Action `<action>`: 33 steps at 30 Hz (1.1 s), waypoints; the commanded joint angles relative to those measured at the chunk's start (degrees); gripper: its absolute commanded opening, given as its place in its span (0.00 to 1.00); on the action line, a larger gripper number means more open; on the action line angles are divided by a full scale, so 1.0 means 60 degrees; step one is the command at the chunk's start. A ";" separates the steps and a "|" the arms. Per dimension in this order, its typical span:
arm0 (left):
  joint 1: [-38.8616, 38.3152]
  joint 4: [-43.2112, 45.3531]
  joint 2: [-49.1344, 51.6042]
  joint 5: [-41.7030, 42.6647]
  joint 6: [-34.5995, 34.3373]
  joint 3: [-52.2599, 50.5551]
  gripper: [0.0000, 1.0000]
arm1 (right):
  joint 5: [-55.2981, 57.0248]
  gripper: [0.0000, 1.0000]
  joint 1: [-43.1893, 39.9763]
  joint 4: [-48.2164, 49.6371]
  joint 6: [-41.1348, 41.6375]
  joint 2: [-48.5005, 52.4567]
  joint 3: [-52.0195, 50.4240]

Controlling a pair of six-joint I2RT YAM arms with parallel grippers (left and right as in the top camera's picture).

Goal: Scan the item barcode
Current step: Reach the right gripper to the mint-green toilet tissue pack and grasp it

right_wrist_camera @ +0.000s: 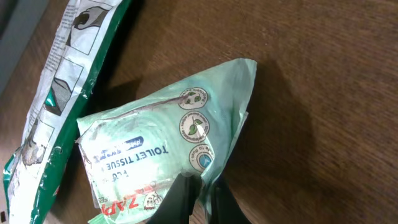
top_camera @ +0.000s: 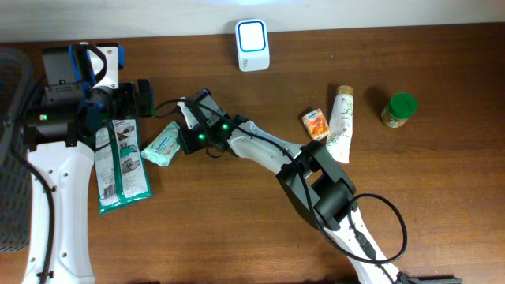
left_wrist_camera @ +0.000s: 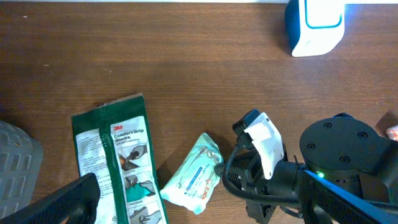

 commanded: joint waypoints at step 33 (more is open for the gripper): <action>0.0000 0.0015 0.0015 0.0098 0.0084 0.0120 0.99 | -0.0073 0.42 -0.0310 -0.0412 0.0645 -0.0605 0.0157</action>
